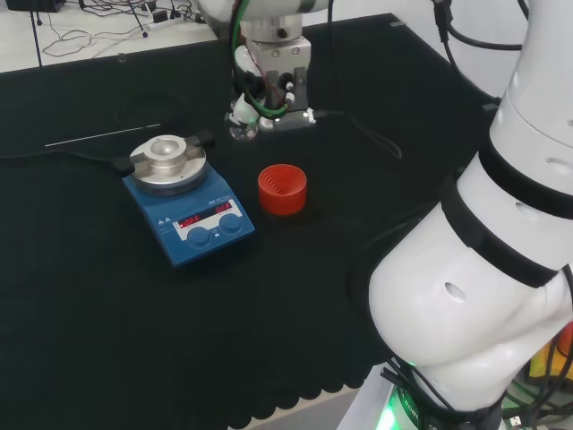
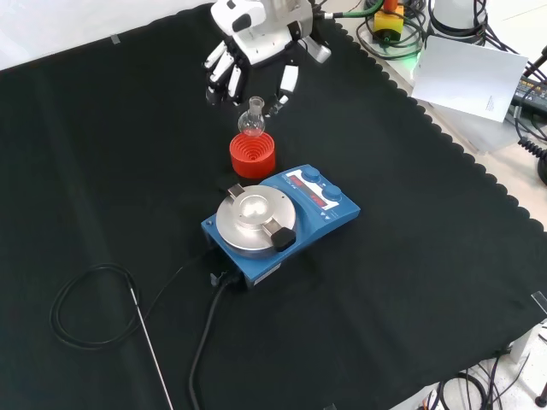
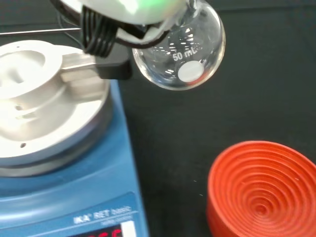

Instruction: Place the round-bottom flask on the heater.

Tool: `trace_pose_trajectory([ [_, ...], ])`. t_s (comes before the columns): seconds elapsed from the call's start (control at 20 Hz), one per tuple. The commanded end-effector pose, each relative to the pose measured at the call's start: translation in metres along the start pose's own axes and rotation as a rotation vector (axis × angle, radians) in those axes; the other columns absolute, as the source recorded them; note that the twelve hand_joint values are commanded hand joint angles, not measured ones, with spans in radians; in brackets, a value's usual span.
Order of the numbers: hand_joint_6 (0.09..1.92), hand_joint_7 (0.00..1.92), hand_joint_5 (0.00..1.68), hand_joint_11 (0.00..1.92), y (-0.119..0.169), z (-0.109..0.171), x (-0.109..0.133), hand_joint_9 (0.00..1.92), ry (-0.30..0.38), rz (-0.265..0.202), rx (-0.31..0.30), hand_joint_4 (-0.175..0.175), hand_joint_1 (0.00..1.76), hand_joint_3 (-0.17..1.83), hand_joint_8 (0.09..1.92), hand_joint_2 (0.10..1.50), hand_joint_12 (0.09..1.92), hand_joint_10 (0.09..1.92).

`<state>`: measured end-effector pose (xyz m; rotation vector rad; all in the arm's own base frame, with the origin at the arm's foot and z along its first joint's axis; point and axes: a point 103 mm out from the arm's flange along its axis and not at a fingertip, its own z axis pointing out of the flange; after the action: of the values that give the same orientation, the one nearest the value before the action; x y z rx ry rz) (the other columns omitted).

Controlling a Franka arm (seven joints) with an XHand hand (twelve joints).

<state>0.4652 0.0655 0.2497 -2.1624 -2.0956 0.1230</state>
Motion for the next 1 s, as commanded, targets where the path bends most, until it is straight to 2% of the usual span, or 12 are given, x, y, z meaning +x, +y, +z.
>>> trace_pose_trajectory([
  [0.05, 0.94, 0.45, 1.14, 0.43, 0.006, -0.004, 0.039, 0.71, -0.027, -0.060, 0.003, 0.048, 1.12, 0.74, 0.70, 0.68, 1.32, 0.59],
  [0.6, 0.94, 0.45, 1.15, 0.44, 0.023, -0.008, 0.102, 0.71, -0.046, -0.155, 0.002, 0.050, 1.12, 0.75, 0.70, 0.67, 1.32, 0.60],
  [1.0, 0.94, 0.44, 1.15, 0.44, 0.038, 0.003, 0.124, 0.71, -0.053, -0.189, 0.023, 0.052, 1.12, 0.75, 0.70, 0.67, 1.32, 0.60],
])
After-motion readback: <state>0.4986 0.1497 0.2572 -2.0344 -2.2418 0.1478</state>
